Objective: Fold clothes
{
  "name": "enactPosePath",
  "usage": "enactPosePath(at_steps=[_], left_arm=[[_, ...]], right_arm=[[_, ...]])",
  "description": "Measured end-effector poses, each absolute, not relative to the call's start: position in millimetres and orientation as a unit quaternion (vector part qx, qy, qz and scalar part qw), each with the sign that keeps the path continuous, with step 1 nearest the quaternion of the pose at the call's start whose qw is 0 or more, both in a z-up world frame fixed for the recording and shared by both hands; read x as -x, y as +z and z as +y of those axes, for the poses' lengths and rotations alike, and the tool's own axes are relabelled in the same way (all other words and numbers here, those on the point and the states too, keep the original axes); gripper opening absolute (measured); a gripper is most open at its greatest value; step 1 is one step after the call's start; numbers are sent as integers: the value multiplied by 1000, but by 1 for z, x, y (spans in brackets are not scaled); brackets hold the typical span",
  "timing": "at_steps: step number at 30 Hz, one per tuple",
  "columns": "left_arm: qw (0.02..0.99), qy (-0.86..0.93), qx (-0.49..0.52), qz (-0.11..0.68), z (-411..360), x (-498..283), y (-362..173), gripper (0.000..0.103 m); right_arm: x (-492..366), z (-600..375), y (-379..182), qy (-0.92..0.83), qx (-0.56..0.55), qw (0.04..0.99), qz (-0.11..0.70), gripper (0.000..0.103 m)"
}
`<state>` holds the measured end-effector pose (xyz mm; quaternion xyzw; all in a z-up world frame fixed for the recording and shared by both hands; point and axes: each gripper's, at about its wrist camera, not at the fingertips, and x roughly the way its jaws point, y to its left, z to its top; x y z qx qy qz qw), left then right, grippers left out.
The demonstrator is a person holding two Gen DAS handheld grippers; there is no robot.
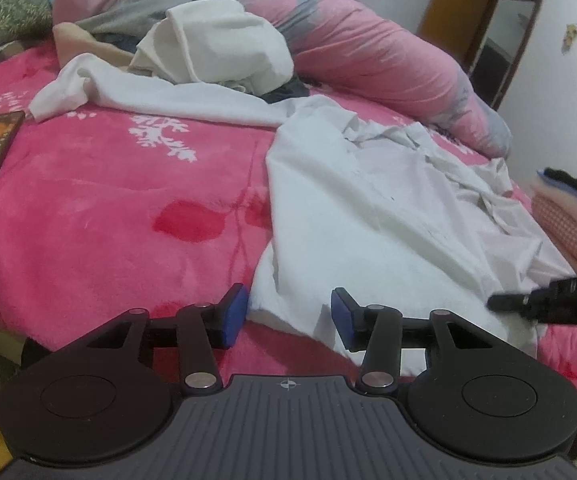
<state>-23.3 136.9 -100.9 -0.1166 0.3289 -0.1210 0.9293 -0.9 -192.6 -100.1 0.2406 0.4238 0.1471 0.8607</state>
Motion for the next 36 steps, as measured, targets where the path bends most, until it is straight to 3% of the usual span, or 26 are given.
enactPosePath(at_steps=[7, 10, 18, 20, 22, 29, 32, 36], left_arm=[[938, -98, 127, 307, 145, 41, -98, 51], [940, -78, 152, 294, 157, 45, -98, 51], [947, -83, 154, 271, 170, 50, -96, 50], [944, -95, 164, 269, 172, 50, -98, 49], [942, -106, 174, 268, 173, 49, -99, 49], [927, -157, 207, 270, 175, 37, -105, 48], [919, -172, 197, 294, 167, 23, -108, 40], [907, -165, 214, 324, 161, 11, -118, 11]], right_arm=[[31, -149, -66, 208, -101, 918, 321, 21], [44, -125, -51, 242, -27, 932, 268, 31], [68, 1, -93, 371, 206, 875, 232, 31], [73, 17, -103, 360, 252, 872, 215, 25], [76, 25, -109, 347, 275, 872, 209, 0], [73, 16, -109, 316, 263, 883, 224, 0], [73, 16, -109, 310, 264, 886, 221, 0], [74, 18, -107, 311, 265, 888, 210, 0]])
